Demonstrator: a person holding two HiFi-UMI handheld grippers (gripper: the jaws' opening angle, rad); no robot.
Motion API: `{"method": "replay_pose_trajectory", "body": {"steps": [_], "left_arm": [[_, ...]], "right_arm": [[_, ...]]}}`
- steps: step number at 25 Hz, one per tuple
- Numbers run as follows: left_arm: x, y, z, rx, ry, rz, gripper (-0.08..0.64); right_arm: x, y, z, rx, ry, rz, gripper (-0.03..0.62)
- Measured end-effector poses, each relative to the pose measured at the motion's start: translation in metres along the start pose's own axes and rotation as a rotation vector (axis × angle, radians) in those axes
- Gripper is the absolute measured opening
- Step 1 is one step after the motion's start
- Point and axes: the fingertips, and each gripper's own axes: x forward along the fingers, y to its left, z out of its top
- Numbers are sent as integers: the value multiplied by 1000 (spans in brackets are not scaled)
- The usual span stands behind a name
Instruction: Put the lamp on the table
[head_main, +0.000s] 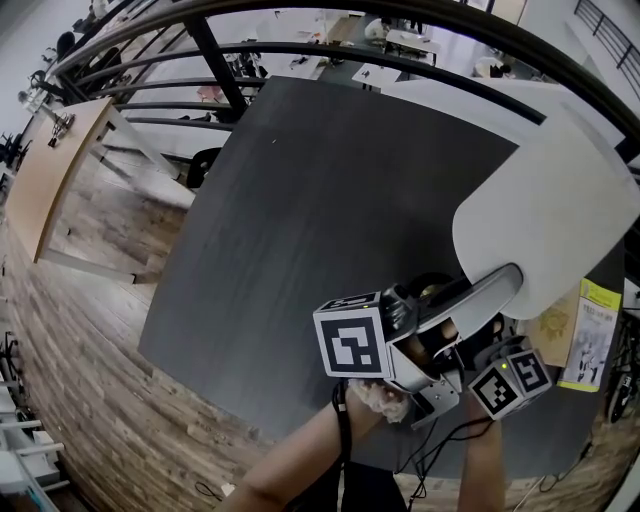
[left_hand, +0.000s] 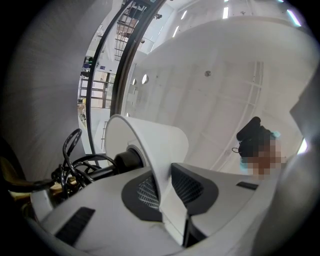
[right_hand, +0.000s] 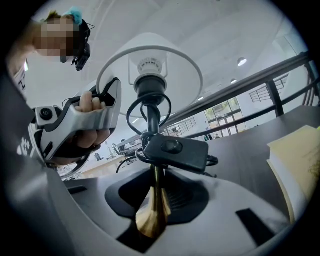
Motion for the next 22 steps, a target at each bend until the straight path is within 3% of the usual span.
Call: {"method": "replay_pose_trajectory", "body": {"steps": [22], "left_arm": [[-7,0,-5,16,-25,-41,80]], "right_arm": [[-1,-2,-5,2,-14,14,109]]}}
